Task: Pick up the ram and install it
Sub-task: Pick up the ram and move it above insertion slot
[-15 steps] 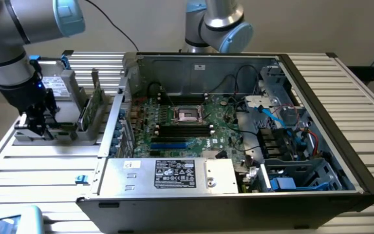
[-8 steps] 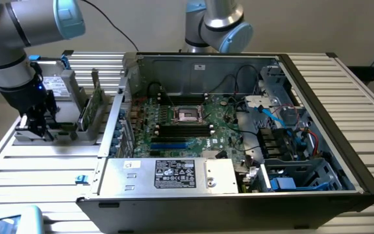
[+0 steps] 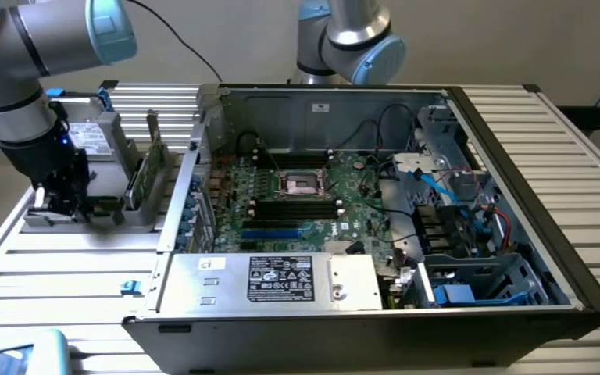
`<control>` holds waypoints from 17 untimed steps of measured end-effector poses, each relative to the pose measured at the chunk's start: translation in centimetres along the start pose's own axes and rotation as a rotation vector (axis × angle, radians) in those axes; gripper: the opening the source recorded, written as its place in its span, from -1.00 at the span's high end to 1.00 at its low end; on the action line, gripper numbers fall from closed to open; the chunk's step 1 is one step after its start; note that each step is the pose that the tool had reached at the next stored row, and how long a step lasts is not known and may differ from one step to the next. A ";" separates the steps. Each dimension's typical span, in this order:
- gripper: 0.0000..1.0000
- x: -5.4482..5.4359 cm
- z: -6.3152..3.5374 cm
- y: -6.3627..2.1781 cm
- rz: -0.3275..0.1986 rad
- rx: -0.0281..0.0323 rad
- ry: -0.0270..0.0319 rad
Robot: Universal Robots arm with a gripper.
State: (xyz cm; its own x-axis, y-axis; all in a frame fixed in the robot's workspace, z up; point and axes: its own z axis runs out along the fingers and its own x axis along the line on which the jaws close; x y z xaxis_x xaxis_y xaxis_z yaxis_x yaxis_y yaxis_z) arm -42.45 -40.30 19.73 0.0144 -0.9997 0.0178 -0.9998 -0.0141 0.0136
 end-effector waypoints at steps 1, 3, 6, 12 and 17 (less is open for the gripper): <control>0.44 0.0 0.00 0.01 0.000 0.0000 -0.0005; 0.68 0.0 -0.05 0.02 0.001 0.0008 -0.0017; 0.73 0.0 -0.45 0.03 0.001 0.0067 -0.0039; 0.73 0.0 -1.97 0.08 0.001 0.0176 -0.0045; 0.73 0.1 -4.18 0.18 0.001 0.0182 -0.0045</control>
State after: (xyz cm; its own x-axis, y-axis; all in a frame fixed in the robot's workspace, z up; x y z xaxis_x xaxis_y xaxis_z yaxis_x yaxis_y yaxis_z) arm -42.57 -40.30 23.91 0.0136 -0.9998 0.0133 -0.9999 -0.0137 -0.0045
